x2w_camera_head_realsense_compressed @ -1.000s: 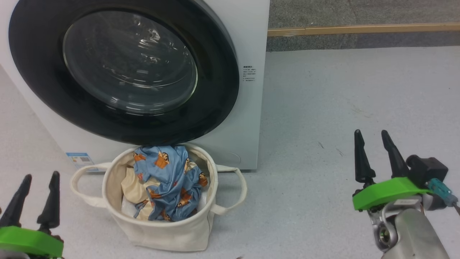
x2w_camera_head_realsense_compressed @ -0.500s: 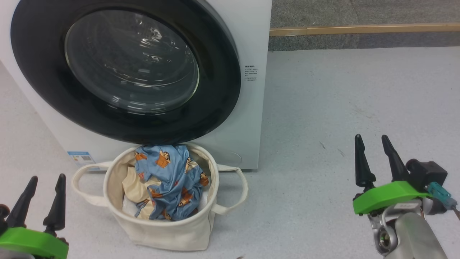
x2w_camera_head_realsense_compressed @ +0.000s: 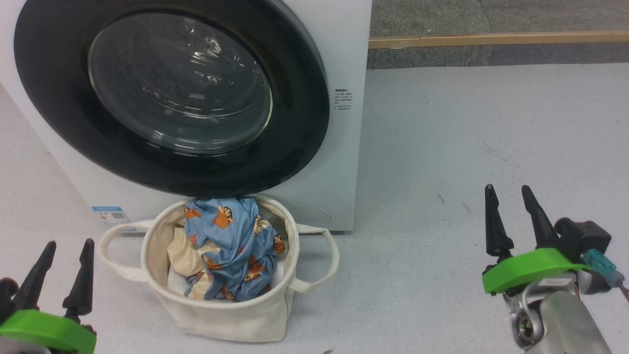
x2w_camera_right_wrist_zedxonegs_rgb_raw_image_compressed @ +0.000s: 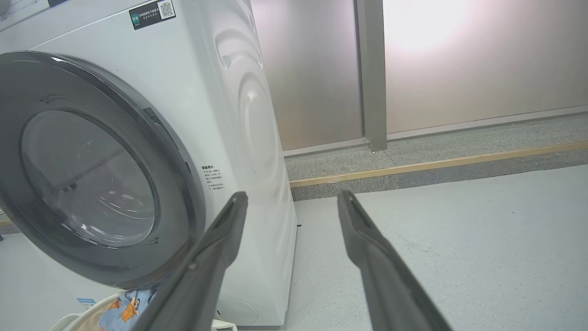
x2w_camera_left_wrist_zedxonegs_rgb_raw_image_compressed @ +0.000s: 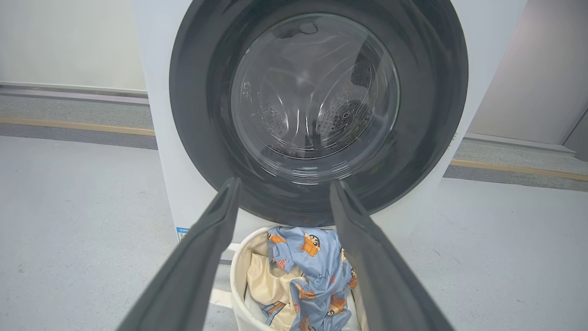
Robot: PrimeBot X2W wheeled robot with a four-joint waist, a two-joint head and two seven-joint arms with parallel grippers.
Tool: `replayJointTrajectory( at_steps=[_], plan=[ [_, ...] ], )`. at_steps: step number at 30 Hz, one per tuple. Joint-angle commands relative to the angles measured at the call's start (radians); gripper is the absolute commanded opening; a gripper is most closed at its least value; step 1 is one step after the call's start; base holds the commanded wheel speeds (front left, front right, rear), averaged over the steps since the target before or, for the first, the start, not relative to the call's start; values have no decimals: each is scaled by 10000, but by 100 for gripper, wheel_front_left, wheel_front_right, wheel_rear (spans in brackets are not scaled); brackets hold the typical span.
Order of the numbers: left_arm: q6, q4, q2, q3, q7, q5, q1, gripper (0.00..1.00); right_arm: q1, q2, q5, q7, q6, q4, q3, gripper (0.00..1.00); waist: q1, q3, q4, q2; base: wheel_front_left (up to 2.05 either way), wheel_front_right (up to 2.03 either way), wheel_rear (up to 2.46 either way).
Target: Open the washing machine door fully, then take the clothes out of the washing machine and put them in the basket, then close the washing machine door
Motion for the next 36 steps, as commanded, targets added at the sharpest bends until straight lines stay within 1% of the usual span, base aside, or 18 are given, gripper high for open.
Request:
replayJointTrajectory(
  at_steps=[1,25,36],
  plan=[
    [-57,-209,372,442,-119,-4,-694,100,-171,38,-32,-93,-4,-291,237,100,0,7,12,0,0,0,0],
    [-66,-214,448,168,-120,-94,-652,100,-79,38,97,-93,-4,-239,58,100,0,-61,68,0,0,0,0],
    [-66,-210,450,190,-120,-92,-588,100,-26,38,62,-93,-4,-243,88,100,0,-95,79,0,0,0,0]
  ],
)
